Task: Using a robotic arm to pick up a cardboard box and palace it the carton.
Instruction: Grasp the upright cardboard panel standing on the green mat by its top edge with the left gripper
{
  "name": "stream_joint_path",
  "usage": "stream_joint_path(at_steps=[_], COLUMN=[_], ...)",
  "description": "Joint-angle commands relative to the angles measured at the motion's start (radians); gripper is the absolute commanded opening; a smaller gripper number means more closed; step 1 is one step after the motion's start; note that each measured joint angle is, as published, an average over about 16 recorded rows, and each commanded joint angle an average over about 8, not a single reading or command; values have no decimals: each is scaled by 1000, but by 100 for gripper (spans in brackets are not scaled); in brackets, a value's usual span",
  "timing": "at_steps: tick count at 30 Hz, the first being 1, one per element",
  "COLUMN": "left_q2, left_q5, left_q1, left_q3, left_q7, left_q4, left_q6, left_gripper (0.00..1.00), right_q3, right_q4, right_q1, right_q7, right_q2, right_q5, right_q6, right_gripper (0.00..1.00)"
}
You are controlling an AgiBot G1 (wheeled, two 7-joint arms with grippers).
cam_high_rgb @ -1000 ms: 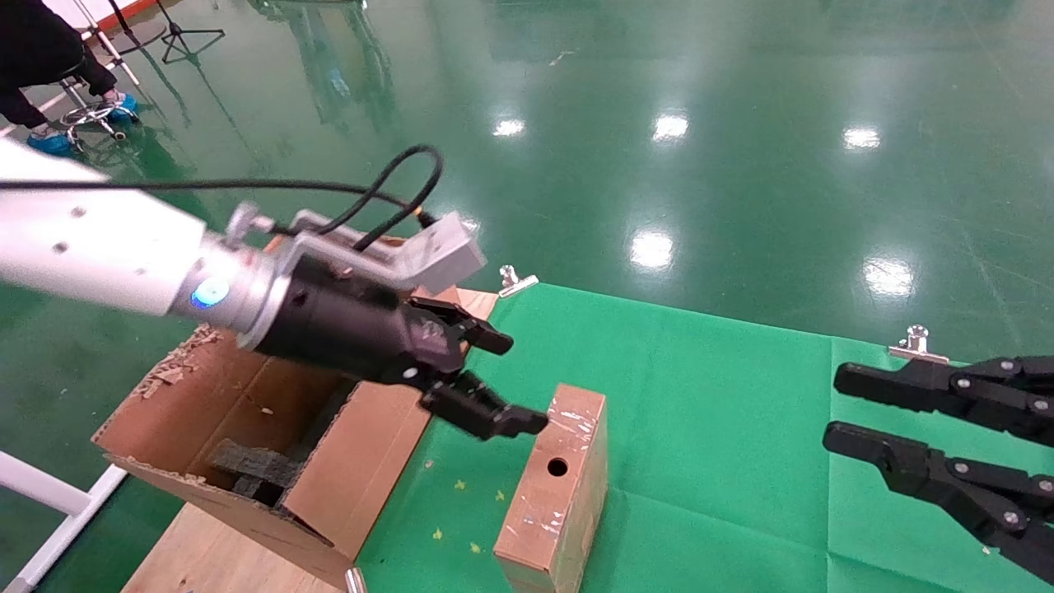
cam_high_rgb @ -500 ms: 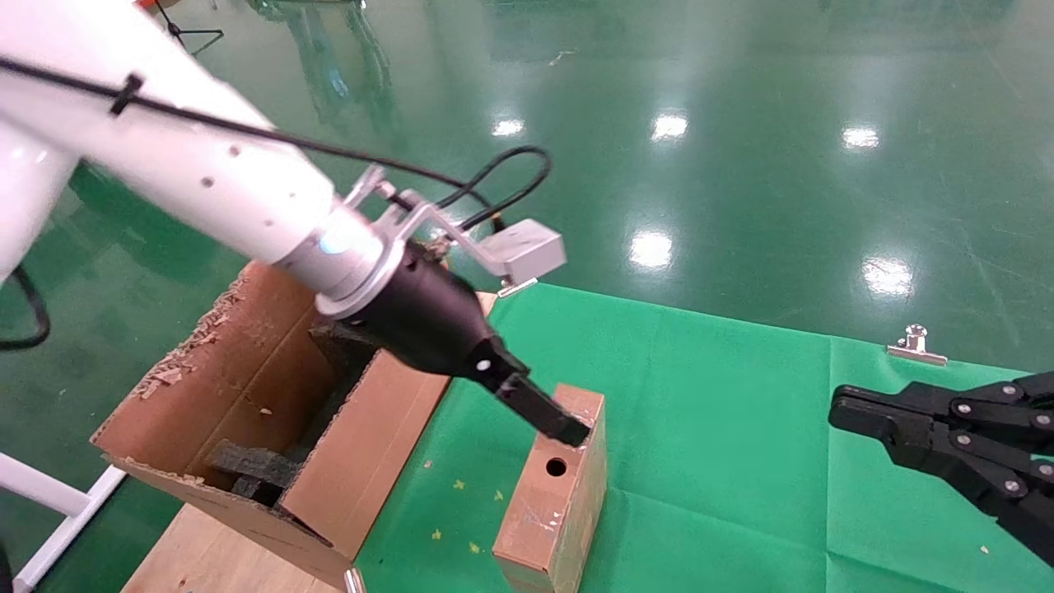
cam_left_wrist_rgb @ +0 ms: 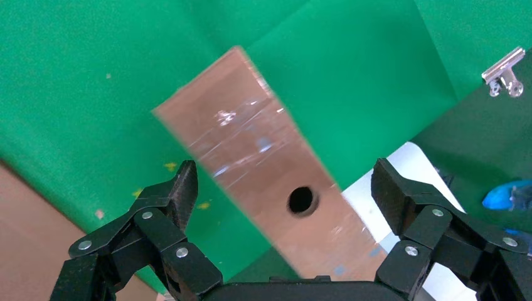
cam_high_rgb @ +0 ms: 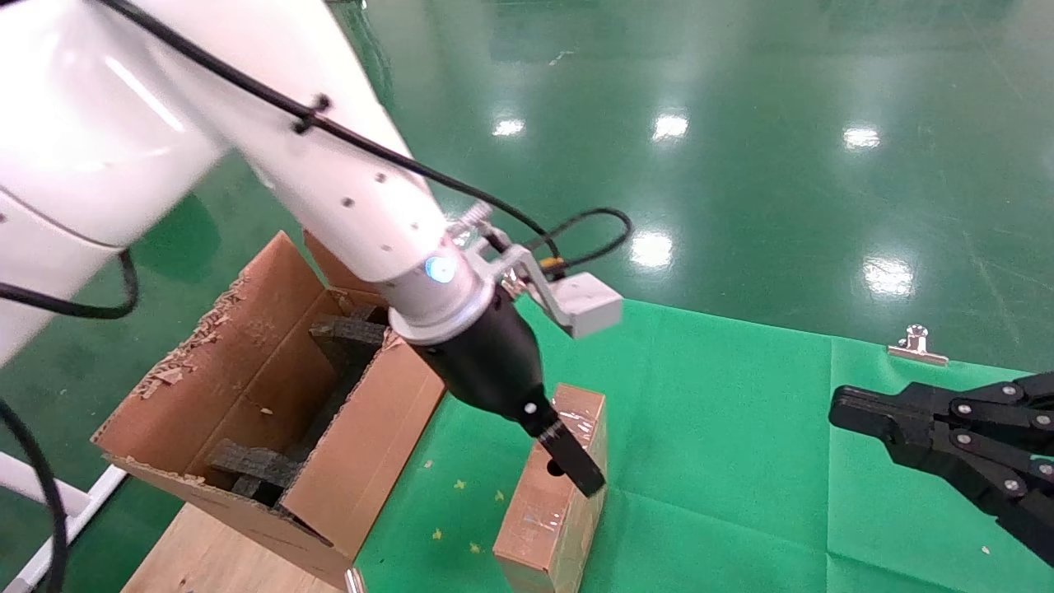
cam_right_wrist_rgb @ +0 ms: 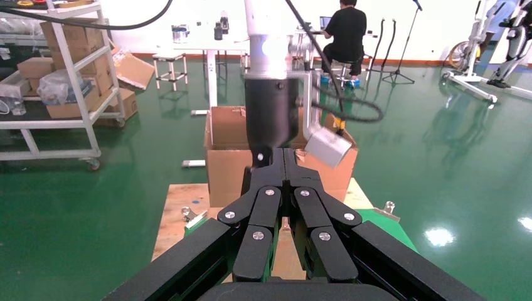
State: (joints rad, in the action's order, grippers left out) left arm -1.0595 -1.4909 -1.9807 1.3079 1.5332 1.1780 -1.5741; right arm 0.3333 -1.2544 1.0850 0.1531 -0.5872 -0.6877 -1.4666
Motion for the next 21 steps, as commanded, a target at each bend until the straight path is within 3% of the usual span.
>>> stream_joint_path(at_steps=[1,9,10,15,17,18,21], left_q2=[-22,-84,-89,-102,-104,-104,-102], left_q5=[6,1,1,-2,-3,-3,-3], left_q1=[-2,5,5,2,2,1,1], left_q3=[30,88,95,115,119,119,115], left_q7=[16,6,3,-5,-6,-6,-6], left_q4=[-8,-60,-63,-73,-75,-75,-74], left_q6=[6,9,9,11,12,12,11], left_gripper=[100,100,100,100,85,72,35], right_q3=[0,0,0,0,0,0,0], right_q4=[0,0,0,0,0,0,0], right_q1=[0,0,0,0,0,0,0], right_q7=[0,0,0,0,0,0,0], right_q2=[0,0,0,0,0,0,0], right_q5=[0,0,0,0,0,0,0], right_q6=[0,0,0,0,0,0,0], right_gripper=[0,0,5,67,92,100,100])
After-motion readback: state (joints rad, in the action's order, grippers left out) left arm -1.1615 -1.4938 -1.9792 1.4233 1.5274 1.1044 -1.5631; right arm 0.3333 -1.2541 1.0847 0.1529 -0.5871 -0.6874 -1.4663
